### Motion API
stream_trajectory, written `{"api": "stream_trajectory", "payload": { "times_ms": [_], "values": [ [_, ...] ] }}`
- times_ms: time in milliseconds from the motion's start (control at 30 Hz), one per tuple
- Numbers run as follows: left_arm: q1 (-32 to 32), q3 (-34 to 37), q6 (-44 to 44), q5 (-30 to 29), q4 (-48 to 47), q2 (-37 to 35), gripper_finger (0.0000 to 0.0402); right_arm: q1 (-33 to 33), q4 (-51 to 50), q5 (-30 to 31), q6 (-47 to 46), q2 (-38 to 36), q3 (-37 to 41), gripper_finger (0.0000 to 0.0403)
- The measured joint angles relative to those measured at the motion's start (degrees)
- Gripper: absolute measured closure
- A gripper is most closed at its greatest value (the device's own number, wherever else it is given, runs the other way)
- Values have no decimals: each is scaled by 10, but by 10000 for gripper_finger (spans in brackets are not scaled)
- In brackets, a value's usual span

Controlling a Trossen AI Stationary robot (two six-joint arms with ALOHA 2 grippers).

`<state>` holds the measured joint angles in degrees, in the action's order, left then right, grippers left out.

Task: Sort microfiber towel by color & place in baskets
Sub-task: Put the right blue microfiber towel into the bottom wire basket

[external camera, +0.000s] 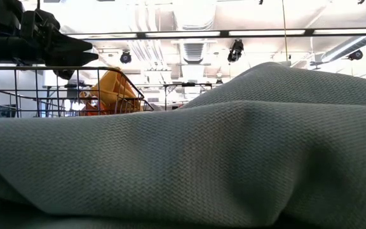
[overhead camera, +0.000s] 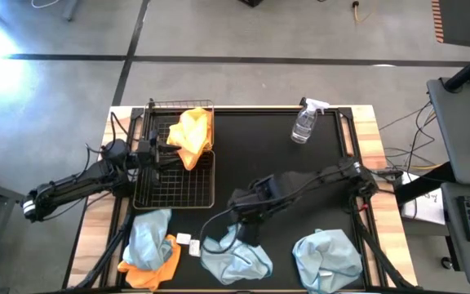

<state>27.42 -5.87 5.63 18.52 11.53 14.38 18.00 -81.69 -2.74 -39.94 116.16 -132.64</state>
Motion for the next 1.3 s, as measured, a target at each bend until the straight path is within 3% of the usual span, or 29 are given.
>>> {"api": "stream_trajectory", "payload": {
  "times_ms": [367, 733, 1033, 1300],
  "values": [
    [0, 0, 0, 0, 0, 4, 208, 2, -51, 137, -56, -105, 15, 328],
    [0, 0, 0, 0, 0, 7, 208, 30, -84, 165, -17, -171, 86, 328],
    [0, 0, 1, 0, 0, 7, 208, 56, -54, 212, -35, -260, 222, 328],
    [0, 0, 14, 0, 0, 8, 208, 84, 56, 152, -62, -345, 385, 328]
  ]
}}
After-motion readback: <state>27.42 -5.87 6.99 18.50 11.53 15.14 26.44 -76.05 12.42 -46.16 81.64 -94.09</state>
